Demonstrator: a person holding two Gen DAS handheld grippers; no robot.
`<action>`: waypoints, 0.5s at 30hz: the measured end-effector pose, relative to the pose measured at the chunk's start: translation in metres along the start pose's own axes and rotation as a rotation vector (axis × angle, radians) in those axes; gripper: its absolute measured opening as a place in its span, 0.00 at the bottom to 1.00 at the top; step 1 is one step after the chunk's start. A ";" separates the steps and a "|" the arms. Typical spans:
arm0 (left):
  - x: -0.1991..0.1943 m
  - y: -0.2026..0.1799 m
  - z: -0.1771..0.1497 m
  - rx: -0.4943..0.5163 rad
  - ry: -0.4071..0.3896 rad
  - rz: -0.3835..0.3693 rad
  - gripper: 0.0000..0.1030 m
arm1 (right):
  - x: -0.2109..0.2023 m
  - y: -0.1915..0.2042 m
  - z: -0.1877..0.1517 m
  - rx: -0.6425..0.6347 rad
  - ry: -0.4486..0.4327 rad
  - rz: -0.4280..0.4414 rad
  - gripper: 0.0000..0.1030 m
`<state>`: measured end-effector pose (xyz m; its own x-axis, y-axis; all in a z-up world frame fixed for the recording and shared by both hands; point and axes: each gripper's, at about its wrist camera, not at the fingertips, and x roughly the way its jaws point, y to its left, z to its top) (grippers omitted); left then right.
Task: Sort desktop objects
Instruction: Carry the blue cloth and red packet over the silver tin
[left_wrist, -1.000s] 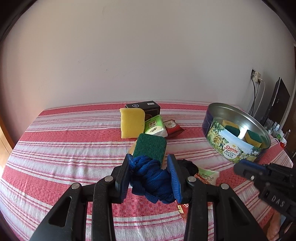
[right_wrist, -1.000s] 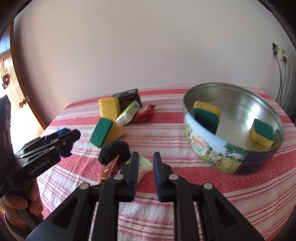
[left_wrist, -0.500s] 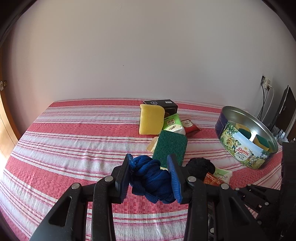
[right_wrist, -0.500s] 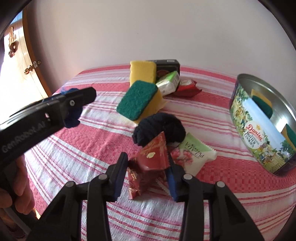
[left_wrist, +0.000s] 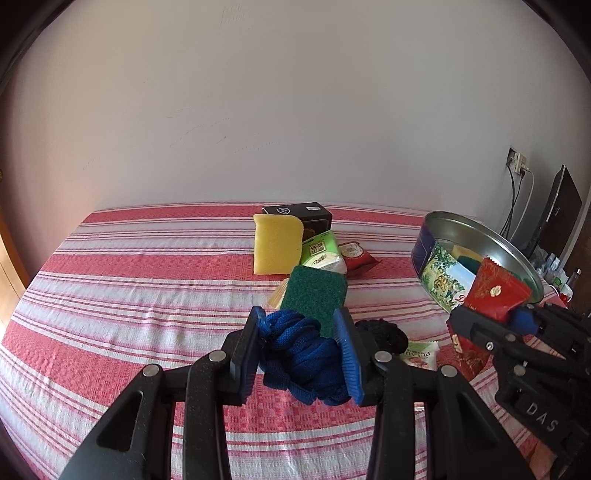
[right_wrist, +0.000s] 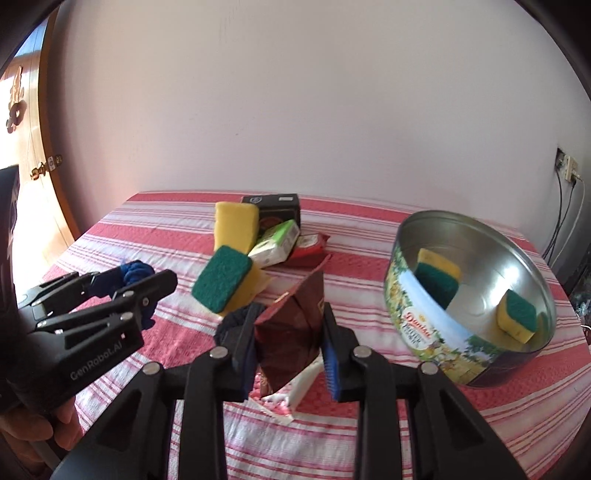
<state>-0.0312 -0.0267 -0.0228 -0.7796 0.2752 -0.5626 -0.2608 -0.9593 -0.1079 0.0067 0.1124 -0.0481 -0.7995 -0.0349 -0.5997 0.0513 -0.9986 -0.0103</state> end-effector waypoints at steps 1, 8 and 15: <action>0.001 -0.003 0.002 0.005 -0.002 -0.008 0.40 | -0.003 -0.005 0.002 0.010 -0.007 -0.011 0.29; 0.007 -0.040 0.013 0.066 -0.022 -0.057 0.40 | -0.011 -0.041 0.007 0.061 -0.025 -0.099 0.29; 0.017 -0.075 0.022 0.096 -0.030 -0.123 0.40 | -0.011 -0.075 0.012 0.097 -0.031 -0.189 0.29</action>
<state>-0.0375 0.0514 -0.0064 -0.7549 0.3932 -0.5249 -0.4072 -0.9084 -0.0948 0.0045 0.1874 -0.0309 -0.8075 0.1534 -0.5695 -0.1576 -0.9866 -0.0423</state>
